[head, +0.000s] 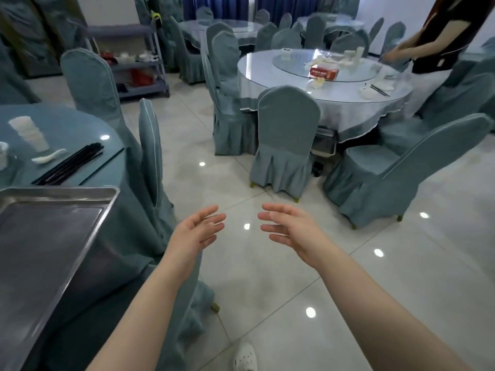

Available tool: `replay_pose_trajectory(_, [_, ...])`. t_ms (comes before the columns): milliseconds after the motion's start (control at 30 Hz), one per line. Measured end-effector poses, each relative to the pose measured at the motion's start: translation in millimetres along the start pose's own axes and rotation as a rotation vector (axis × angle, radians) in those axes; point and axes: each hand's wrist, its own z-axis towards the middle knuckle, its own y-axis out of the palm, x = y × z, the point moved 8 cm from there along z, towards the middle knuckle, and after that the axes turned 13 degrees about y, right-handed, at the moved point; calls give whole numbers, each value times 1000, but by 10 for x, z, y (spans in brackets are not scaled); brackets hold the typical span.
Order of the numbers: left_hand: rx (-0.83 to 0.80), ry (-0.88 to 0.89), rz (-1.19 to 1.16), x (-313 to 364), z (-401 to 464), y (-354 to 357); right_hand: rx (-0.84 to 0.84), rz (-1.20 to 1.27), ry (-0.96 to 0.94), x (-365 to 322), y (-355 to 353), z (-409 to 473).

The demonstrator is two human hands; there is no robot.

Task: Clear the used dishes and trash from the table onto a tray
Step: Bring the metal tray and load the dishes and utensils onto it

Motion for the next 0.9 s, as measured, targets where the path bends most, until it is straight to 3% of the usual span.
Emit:
replay_pose_trajectory(233, [151, -14, -68, -161, 1280, 146, 14, -111, 31, -615, -347, 1059])
replay_pose_trajectory(433, [250, -8, -59, -26, 2169, -89, -23, -160, -20, -1360, -181, 1937])
replay_pose_trajectory(733, [649, -3, -50, -192, 2854, -1463, -337, -315, 17, -1897, 1013, 3554])
replay_pose_trajectory(900, [987, 29, -69, -235, 2848, -2068, -590, -458, 22, -2154, 1976, 4286])
